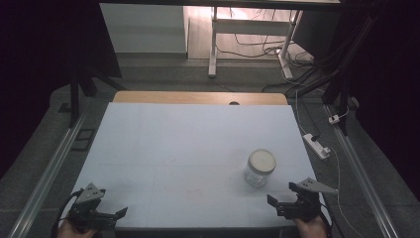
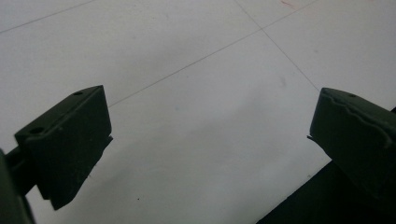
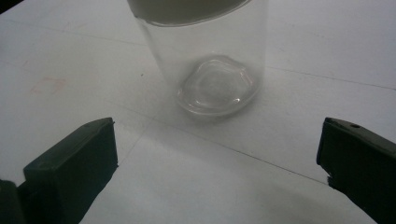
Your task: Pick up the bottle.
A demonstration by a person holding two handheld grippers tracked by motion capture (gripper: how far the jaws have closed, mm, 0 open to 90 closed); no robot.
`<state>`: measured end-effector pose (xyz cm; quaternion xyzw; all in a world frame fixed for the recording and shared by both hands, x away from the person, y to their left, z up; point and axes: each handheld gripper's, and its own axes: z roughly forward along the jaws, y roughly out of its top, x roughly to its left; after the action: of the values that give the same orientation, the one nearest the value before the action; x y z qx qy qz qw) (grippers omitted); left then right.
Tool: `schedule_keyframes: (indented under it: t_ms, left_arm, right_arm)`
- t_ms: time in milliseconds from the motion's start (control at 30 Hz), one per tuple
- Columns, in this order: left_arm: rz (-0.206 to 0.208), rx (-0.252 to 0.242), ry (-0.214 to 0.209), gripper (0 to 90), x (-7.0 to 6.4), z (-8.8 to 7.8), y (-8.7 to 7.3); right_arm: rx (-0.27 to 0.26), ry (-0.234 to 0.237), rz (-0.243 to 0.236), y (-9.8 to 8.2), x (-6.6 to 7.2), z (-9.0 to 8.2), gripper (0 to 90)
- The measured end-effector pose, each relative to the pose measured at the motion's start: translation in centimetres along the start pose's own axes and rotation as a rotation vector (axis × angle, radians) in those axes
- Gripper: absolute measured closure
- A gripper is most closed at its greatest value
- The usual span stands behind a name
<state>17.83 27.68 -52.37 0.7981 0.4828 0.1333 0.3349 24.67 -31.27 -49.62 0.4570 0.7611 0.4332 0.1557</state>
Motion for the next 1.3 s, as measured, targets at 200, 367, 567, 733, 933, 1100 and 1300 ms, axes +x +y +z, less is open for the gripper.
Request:
schedule_keyframes:
  t_ms: [200,367,567,733,933,1100,1300]
  left_arm:
    - [-0.019,0.001,-0.008,0.5,0.2,-0.1,-0.1]
    - [-0.011,0.009,-0.006,0.5,0.1,0.0,-0.1]
    - [-0.027,0.001,-0.023,0.3,0.3,-0.1,-0.1]
    - [-0.038,-0.007,-0.035,0.2,0.5,-0.2,-0.2]
    - [-0.039,-0.007,-0.037,0.2,0.5,-0.2,-0.2]
    - [-0.032,0.001,-0.029,0.1,0.4,-0.1,-0.1]
    - [-0.035,-0.006,-0.032,0.0,0.5,-0.2,-0.2]
  right_arm:
    - [0.018,0.007,-0.024,0.1,0.2,0.2,0.0]
    - [0.019,0.004,-0.028,0.1,0.3,0.3,0.0]
    - [0.029,-0.006,-0.045,0.2,0.5,0.4,0.0]
    - [0.030,-0.004,-0.042,0.2,0.5,0.4,0.0]
    - [0.044,-0.002,-0.072,0.3,0.7,0.5,0.0]
    - [0.052,0.028,-0.125,0.9,1.0,0.8,0.0]
    - [0.077,0.028,-0.152,1.3,1.3,1.4,0.0]
